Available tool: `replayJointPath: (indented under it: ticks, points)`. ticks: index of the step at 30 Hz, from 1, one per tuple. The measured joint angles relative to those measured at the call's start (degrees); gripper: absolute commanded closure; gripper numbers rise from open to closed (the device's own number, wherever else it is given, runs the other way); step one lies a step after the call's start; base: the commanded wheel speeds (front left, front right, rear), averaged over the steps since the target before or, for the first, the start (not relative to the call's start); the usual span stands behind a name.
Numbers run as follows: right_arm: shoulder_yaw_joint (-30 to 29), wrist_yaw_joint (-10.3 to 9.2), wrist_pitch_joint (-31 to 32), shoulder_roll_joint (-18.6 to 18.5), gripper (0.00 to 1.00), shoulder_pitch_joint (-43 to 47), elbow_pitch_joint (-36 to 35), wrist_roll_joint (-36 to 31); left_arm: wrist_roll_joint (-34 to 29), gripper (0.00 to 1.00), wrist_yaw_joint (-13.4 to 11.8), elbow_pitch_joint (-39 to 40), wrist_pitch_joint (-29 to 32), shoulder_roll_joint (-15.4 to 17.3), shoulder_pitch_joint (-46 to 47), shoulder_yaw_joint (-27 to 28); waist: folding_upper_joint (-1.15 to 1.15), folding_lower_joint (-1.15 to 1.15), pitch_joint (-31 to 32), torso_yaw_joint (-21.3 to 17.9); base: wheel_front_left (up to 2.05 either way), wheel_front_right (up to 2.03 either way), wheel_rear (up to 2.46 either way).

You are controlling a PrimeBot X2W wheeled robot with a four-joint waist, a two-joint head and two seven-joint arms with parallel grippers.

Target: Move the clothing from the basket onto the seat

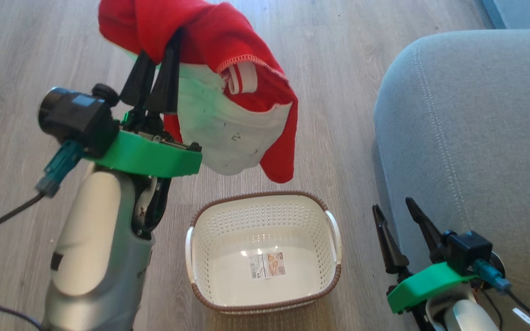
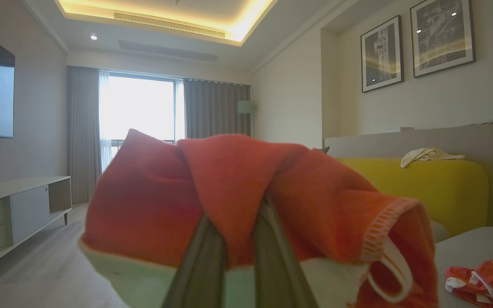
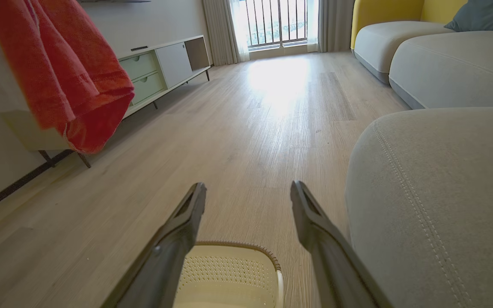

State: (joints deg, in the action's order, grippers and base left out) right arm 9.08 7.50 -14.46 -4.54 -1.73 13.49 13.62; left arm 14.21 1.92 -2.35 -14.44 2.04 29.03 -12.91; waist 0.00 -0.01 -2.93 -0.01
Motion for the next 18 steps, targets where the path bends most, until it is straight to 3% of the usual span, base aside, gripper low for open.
replayJointPath:
  ticks: [7, 18]
  points:
    - [0.2, 0.00, 0.0, 0.0, 0.00, 0.4, 0.2, 0.1, 1.1, 1.00, -0.5, 7.6, 0.0, 0.0, -2.0, -0.8, 0.00, 0.00, 0.4, -0.3, 0.00, 0.00, 0.00]
    - [-0.3, 0.00, 0.0, 0.0, 0.00, 0.3, 0.2, 0.1, -0.7, 1.00, 0.9, 8.9, 0.0, 0.1, -3.4, -9.7, 0.00, 0.00, -0.6, -0.4, 0.00, 0.00, 0.00]
